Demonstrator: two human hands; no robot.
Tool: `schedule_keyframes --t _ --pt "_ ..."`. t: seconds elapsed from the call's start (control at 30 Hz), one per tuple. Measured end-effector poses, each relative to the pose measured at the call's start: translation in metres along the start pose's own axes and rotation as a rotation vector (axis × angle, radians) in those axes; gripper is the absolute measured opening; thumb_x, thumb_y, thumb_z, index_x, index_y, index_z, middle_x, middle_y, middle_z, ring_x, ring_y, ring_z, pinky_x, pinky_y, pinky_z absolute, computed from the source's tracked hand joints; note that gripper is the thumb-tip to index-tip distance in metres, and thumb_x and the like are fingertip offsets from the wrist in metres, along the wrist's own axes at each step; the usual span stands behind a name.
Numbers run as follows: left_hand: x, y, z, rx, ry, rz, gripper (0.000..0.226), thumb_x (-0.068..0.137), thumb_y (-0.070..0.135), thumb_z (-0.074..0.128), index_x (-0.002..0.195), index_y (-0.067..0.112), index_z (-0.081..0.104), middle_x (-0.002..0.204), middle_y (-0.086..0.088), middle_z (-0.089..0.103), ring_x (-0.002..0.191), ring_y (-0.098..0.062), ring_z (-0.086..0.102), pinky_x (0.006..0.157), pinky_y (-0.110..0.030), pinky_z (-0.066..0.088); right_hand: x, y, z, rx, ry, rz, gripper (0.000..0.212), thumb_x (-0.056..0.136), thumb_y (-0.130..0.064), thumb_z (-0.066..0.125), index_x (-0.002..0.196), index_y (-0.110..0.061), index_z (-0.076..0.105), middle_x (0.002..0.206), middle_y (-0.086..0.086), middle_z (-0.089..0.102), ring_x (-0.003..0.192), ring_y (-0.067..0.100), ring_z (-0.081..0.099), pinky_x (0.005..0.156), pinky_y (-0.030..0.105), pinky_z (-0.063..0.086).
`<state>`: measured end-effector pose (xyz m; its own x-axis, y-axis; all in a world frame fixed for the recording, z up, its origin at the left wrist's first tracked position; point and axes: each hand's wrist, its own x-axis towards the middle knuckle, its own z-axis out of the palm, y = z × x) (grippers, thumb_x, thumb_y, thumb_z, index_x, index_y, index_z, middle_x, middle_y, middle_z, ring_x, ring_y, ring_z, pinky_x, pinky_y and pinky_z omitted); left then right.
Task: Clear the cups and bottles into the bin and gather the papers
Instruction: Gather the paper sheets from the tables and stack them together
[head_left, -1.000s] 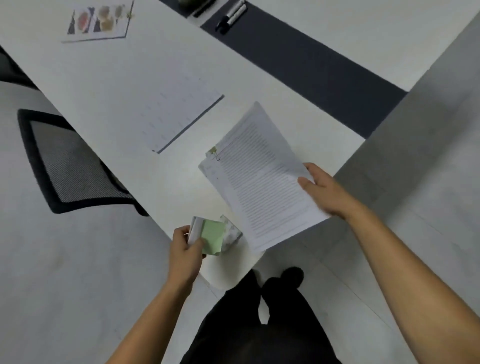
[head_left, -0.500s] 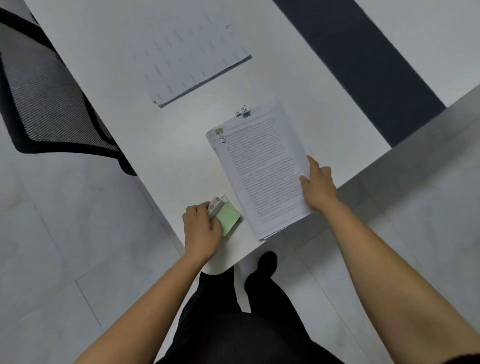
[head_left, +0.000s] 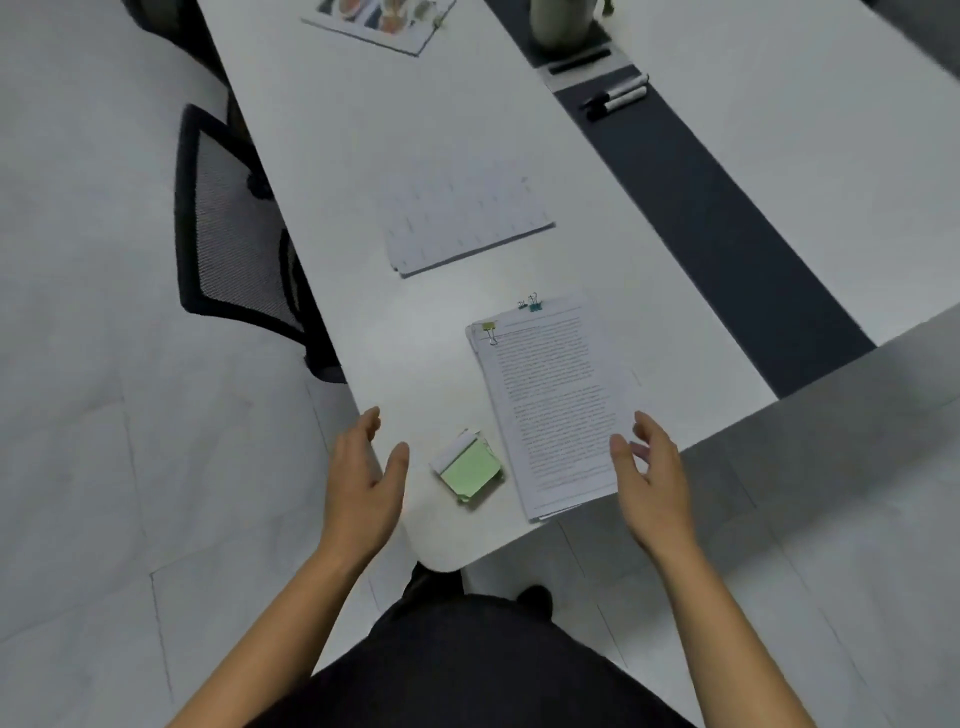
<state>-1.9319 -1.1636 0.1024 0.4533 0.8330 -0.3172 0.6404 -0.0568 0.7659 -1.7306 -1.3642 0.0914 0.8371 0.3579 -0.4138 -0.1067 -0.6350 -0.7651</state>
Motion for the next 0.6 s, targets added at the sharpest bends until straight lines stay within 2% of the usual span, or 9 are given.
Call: schedule_keyframes --t 0.07,0.17,0.23,0.3,0.43,0.5,0.6 --pt "-0.024 0.012 -0.028 -0.097 0.108 -0.004 0.051 0.098 0.025 0.057 0.146 0.022 0.04 0.14 0.005 0.048 0.126 -0.009 0.048 0.101 -0.028 0.039 -0.038 -0.017 -0.002 0.144 -0.016 -0.058 0.044 0.102 -0.031 0.051 0.145 -0.028 0.043 0.137 -0.012 0.051 0.117 -0.001 0.052 0.095 0.02 0.043" --pt "-0.062 0.018 -0.06 -0.227 0.267 -0.016 0.044 0.097 0.02 0.059 0.137 0.031 0.045 0.13 0.011 0.056 0.119 -0.002 0.053 0.092 -0.02 0.043 -0.074 -0.035 0.003 0.28 -0.067 -0.154 0.038 0.099 -0.027 0.056 0.136 -0.031 0.05 0.128 -0.018 0.058 0.111 -0.005 0.057 0.094 0.027 0.049" --pt "-0.086 0.016 -0.075 -0.278 0.339 -0.036 0.042 0.097 0.019 0.059 0.134 0.034 0.047 0.126 0.013 0.058 0.117 -0.001 0.055 0.087 -0.017 0.043 -0.086 -0.045 0.012 0.298 -0.161 -0.211 0.039 0.097 -0.028 0.057 0.135 -0.032 0.051 0.126 -0.018 0.059 0.109 -0.007 0.057 0.087 0.02 0.047" --pt "-0.105 0.011 -0.091 -0.323 0.41 -0.063 0.04 0.096 0.018 0.06 0.13 0.036 0.049 0.124 0.014 0.061 0.116 -0.003 0.058 0.09 -0.022 0.047 -0.092 -0.054 0.023 0.285 -0.256 -0.247 0.042 0.095 -0.029 0.058 0.136 -0.031 0.05 0.126 -0.019 0.06 0.108 -0.009 0.057 0.082 0.015 0.045" --pt "-0.129 -0.003 -0.133 -0.412 0.524 -0.102 0.038 0.095 0.016 0.062 0.126 0.037 0.054 0.121 0.011 0.065 0.114 -0.008 0.062 0.097 -0.04 0.051 -0.102 -0.079 0.053 0.282 -0.354 -0.276 0.04 0.095 -0.027 0.06 0.134 -0.035 0.051 0.126 -0.02 0.061 0.107 -0.011 0.057 0.077 0.012 0.047" --pt "-0.128 -0.012 -0.156 -0.445 0.566 -0.117 0.038 0.094 0.018 0.062 0.126 0.038 0.055 0.12 0.011 0.066 0.113 -0.009 0.063 0.099 -0.046 0.05 -0.106 -0.095 0.072 0.267 -0.381 -0.294 0.041 0.095 -0.026 0.061 0.132 -0.038 0.051 0.124 -0.02 0.061 0.107 -0.009 0.058 0.079 0.013 0.045" --pt "-0.111 -0.03 -0.19 -0.494 0.593 -0.135 0.042 0.094 0.016 0.063 0.131 0.033 0.054 0.118 0.011 0.067 0.111 -0.008 0.064 0.101 -0.049 0.049 -0.108 -0.119 0.108 0.23 -0.413 -0.321 0.043 0.093 -0.026 0.064 0.133 -0.038 0.052 0.124 -0.02 0.062 0.11 -0.005 0.059 0.084 0.016 0.046"
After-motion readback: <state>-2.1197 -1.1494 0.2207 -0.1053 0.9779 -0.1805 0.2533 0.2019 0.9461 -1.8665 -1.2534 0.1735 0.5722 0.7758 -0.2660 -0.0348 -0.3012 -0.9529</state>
